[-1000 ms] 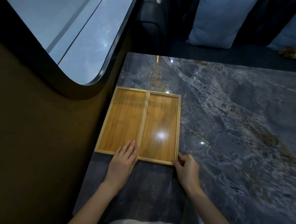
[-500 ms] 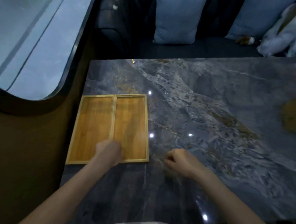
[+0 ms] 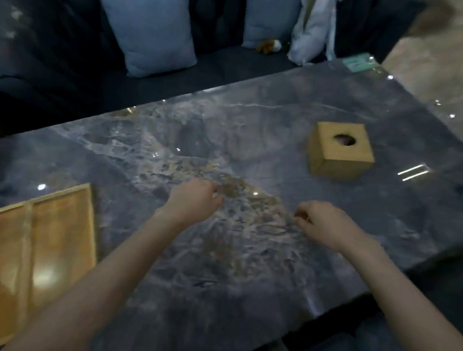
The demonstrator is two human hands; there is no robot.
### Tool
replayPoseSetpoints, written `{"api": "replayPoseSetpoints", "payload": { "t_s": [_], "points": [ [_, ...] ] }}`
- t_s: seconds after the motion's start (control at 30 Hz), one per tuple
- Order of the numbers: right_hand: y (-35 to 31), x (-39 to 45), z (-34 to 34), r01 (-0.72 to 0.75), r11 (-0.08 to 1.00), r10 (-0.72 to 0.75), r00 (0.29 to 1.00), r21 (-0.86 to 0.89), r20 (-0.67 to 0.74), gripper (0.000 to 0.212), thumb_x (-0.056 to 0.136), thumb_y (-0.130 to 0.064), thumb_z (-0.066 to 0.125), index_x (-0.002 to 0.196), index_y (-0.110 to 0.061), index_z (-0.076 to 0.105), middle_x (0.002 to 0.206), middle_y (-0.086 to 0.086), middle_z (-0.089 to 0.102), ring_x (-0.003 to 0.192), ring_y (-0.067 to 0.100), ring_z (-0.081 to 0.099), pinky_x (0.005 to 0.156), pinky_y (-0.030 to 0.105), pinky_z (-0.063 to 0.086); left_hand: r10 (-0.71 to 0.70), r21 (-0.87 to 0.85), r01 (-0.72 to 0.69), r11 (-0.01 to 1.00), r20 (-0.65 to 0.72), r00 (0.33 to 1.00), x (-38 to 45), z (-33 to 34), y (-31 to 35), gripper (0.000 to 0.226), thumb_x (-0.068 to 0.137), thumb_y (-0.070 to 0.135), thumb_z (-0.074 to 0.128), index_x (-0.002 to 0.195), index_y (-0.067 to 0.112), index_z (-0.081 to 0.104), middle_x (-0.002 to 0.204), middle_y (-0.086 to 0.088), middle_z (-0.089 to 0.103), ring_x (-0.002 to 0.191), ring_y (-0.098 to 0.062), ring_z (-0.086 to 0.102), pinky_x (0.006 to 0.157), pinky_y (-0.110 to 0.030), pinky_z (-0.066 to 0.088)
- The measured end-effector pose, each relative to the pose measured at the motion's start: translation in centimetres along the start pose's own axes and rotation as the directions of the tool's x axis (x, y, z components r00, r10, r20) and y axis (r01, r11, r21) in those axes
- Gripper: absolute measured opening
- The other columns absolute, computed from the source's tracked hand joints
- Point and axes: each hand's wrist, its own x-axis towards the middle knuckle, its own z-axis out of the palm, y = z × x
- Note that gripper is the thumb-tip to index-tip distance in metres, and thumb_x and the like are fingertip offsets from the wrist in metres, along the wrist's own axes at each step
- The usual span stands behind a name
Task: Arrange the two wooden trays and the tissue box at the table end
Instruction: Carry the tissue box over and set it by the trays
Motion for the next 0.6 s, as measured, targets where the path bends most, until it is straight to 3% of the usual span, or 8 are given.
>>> {"api": "replayPoseSetpoints", "payload": {
  "t_s": [0.1, 0.27, 0.43, 0.53, 0.6],
  "points": [
    [4.4, 0.2, -1.5, -0.048, 0.999, 0.048, 0.998, 0.004, -0.028, 0.022, 0.089, -0.026, 0.048, 0.098, -0.011, 0.061, 0.108, 0.016, 0.063, 0.101, 0.033, 0.058, 0.078, 0.039, 0.047, 0.092, 0.017, -0.091, 0.996, -0.052, 0.994, 3.2, -0.2, 5.2, 0.036, 0.090, 0.036, 0.044, 0.105, 0.010, 0.064, 0.115, -0.020, 0.065, 0.110, -0.035, 0.059, 0.087, -0.039, 0.047],
    [11.7, 1.0, -4.2, -0.122, 0.992, 0.125, 0.978, 0.032, -0.166, 0.024, 0.089, -0.026, 0.048, 0.101, -0.008, 0.058, 0.106, 0.015, 0.061, 0.103, 0.033, 0.056, 0.079, 0.040, 0.047, 0.230, -0.006, -0.232, 0.973, -0.108, 0.967, 8.8, -0.1, 12.8, 0.045, 0.091, 0.038, 0.041, 0.118, 0.008, 0.059, 0.123, -0.020, 0.060, 0.116, -0.035, 0.055, 0.095, -0.041, 0.046],
    [16.4, 2.7, -4.9, -0.157, 0.986, 0.168, 0.950, 0.060, -0.265, 0.027, 0.089, -0.022, 0.049, 0.112, -0.008, 0.053, 0.110, 0.014, 0.059, 0.107, 0.033, 0.053, 0.078, 0.041, 0.048, 0.276, 0.043, -0.273, 0.961, -0.124, 0.953, 14.2, 0.2, 17.7, 0.052, 0.090, 0.028, 0.050, 0.136, 0.005, 0.039, 0.144, -0.017, 0.040, 0.132, -0.032, 0.038, 0.106, -0.039, 0.033],
    [17.8, 4.1, -4.5, -0.186, 0.972, 0.221, 0.936, 0.146, -0.276, 0.040, 0.089, -0.020, 0.049, 0.127, -0.011, 0.041, 0.122, 0.013, 0.053, 0.114, 0.032, 0.048, 0.085, 0.042, 0.046, 0.318, 0.099, -0.306, 0.947, -0.136, 0.938, 17.6, 0.4, 18.5, 0.066, 0.085, 0.027, 0.053, 0.142, 0.004, 0.029, 0.152, -0.021, 0.027, 0.139, -0.034, 0.026, 0.113, -0.043, 0.027],
    [18.2, 5.2, -4.3, -0.227, 0.936, 0.294, 0.924, 0.270, -0.243, 0.051, 0.091, -0.020, 0.047, 0.137, -0.013, 0.028, 0.135, 0.012, 0.046, 0.123, 0.029, 0.042, 0.093, 0.042, 0.042, 0.311, 0.009, -0.312, 0.950, -0.133, 0.941, 19.5, 0.5, 18.8, 0.072, 0.083, 0.033, 0.045, 0.144, 0.001, 0.024, 0.153, -0.023, 0.021, 0.142, -0.035, 0.022, 0.115, -0.044, 0.024]
  ]
}}
